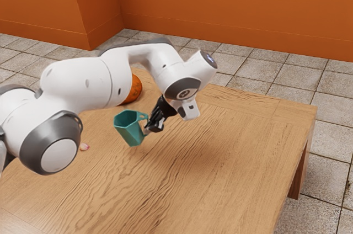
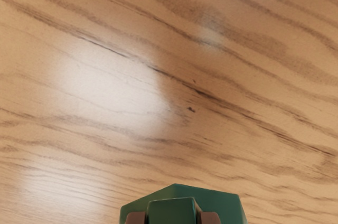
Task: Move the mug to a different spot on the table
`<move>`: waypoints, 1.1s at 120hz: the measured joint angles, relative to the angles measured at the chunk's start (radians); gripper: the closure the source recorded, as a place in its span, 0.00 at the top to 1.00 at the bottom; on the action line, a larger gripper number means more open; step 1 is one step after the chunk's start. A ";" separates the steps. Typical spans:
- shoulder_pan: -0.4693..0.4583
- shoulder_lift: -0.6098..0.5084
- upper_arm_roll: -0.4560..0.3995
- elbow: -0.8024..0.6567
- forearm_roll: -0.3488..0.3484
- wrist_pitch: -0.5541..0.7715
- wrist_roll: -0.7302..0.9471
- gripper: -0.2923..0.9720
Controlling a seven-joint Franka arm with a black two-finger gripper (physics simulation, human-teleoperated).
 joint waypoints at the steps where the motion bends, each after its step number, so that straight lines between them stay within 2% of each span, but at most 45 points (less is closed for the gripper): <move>1: 0.000 0.000 0.000 0.000 0.000 0.001 0.000 0.23; 114: -0.012 0.073 -0.006 0.002 -0.022 0.054 0.007 0.23; 120: -0.012 0.074 -0.006 0.000 -0.023 0.058 0.007 0.26; 132: -0.012 0.075 -0.006 -0.007 -0.026 0.068 0.009 0.38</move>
